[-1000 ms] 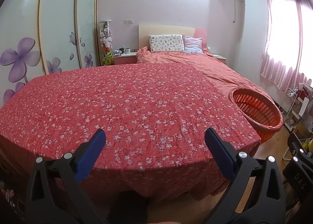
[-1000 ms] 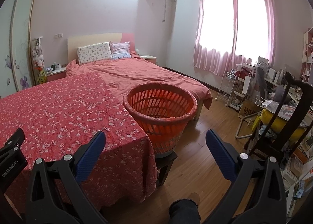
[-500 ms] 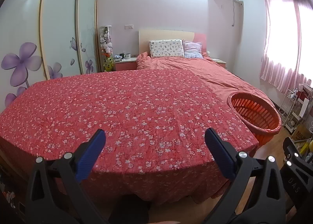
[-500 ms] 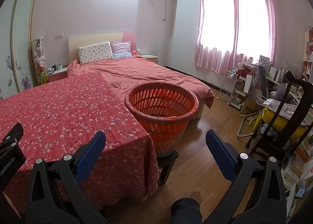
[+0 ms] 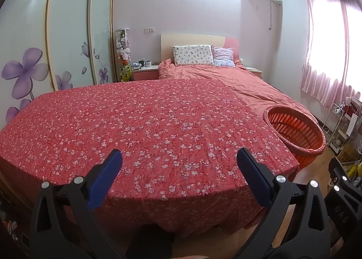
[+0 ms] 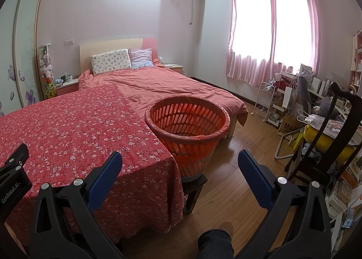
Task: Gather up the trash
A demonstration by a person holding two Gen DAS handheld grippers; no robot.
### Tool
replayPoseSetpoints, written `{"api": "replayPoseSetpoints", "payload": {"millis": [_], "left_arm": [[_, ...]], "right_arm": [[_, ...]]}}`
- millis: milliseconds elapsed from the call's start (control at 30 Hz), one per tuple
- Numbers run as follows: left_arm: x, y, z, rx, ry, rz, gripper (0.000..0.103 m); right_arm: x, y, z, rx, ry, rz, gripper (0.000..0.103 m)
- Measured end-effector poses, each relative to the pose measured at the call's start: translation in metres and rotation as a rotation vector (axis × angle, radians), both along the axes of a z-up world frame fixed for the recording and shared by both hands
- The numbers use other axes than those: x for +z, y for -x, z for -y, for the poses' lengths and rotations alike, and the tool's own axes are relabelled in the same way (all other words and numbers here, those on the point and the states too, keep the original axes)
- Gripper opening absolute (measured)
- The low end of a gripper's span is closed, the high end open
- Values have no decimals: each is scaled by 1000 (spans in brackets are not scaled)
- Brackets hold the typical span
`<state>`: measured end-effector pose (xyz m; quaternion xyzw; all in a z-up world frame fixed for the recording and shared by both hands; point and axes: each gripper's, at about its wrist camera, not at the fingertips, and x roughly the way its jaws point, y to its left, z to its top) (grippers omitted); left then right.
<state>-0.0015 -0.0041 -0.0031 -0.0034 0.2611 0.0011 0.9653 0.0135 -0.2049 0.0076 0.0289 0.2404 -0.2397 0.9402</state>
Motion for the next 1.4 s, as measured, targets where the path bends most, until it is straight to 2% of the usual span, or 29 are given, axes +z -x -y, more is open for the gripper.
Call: {"api": "replayPoseSetpoints", "payload": {"millis": [1400], "left_arm": [[-3,0,-4,-5,2,-7,99]], "right_arm": [[2,0,1,0,1,0,101]]}}
